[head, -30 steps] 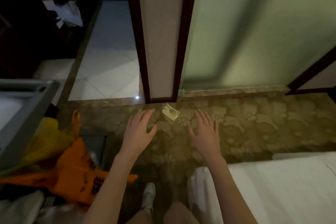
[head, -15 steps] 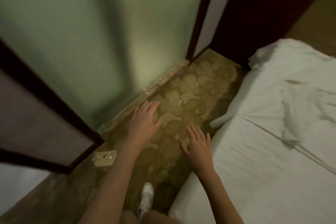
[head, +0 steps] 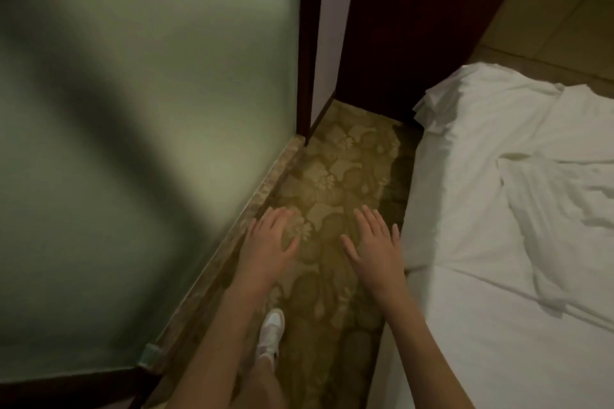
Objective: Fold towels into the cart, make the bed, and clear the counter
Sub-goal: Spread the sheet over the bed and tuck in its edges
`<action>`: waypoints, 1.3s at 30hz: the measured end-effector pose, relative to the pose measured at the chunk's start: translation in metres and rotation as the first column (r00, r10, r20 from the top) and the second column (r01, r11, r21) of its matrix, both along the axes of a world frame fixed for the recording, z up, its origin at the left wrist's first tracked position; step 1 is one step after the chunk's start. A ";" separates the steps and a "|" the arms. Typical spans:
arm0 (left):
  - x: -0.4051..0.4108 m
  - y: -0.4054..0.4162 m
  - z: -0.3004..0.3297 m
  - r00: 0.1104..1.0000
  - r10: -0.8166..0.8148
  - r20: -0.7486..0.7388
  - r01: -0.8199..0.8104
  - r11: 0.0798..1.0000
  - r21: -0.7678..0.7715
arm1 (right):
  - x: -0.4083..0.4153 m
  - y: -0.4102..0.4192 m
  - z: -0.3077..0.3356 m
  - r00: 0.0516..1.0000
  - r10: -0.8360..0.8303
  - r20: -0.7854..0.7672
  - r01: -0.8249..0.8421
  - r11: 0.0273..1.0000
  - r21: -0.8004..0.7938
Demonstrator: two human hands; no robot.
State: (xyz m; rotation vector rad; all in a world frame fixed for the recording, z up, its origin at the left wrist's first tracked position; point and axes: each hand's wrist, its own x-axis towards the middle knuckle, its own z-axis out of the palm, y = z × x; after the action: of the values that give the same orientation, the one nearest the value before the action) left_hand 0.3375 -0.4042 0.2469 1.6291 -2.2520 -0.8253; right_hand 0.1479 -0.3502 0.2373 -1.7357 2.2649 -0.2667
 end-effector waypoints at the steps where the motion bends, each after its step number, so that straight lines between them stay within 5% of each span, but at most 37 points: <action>1: 0.004 -0.027 -0.003 1.000 0.008 0.007 -0.008 1.000 -0.004 | -0.001 -0.030 0.002 1.000 0.001 0.002 -0.001 1.000 -0.007; 7: -0.017 -0.161 0.004 0.998 0.038 0.044 -0.038 0.999 -0.012 | -0.025 -0.170 0.023 1.000 -0.002 0.028 0.004 0.997 -0.071; 16: -0.268 -0.288 -0.006 0.908 -0.416 0.053 0.419 0.906 -0.062 | -0.203 -0.217 -0.010 0.939 -0.341 0.041 0.341 0.940 -0.002; 25: -0.568 -0.302 0.015 0.656 -0.754 -0.025 0.752 0.657 -0.051 | -0.391 -0.187 -0.038 0.658 -0.752 0.026 0.750 0.659 0.056; 39: -0.776 -0.442 -0.065 0.343 -0.938 0.053 0.924 0.347 0.157 | -0.602 -0.299 -0.076 0.357 -0.933 0.049 0.924 0.360 0.131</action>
State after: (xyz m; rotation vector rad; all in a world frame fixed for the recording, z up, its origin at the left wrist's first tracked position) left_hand -0.4384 -0.8461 0.1817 0.1465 -3.2593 -1.0411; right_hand -0.4546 -0.6488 0.1611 -0.1193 2.8427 -0.4536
